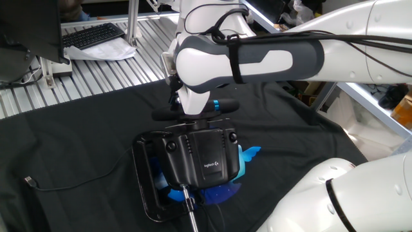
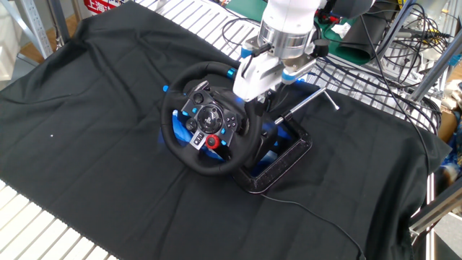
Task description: Rotate the steering wheel 90 degrees counterclockwise
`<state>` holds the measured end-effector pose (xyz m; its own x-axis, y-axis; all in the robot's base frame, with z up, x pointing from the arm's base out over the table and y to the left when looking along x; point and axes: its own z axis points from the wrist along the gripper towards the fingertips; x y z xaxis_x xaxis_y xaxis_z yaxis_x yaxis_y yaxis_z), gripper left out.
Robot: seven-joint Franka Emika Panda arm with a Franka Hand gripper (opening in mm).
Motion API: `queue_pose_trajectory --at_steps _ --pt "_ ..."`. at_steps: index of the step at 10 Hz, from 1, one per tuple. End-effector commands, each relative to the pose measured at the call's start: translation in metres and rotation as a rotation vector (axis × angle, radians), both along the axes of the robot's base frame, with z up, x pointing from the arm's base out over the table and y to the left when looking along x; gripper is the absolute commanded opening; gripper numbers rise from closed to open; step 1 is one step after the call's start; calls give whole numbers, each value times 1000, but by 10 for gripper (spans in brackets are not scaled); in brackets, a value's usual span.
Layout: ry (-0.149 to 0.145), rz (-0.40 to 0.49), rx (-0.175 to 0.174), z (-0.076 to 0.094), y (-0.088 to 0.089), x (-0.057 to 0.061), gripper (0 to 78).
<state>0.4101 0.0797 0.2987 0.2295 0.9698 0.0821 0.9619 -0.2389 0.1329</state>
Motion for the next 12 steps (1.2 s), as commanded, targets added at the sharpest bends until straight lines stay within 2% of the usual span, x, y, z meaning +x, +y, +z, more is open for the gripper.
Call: queue_pose_trajectory --at_steps 1,4,5,12 --pt "-16 -27 3 0 0 1 11" --pt "-21 -30 -4 -2 -2 3 11" --pt "-31 -43 -7 -2 -3 3 11" --pt "-34 -54 -16 -3 -3 4 11"
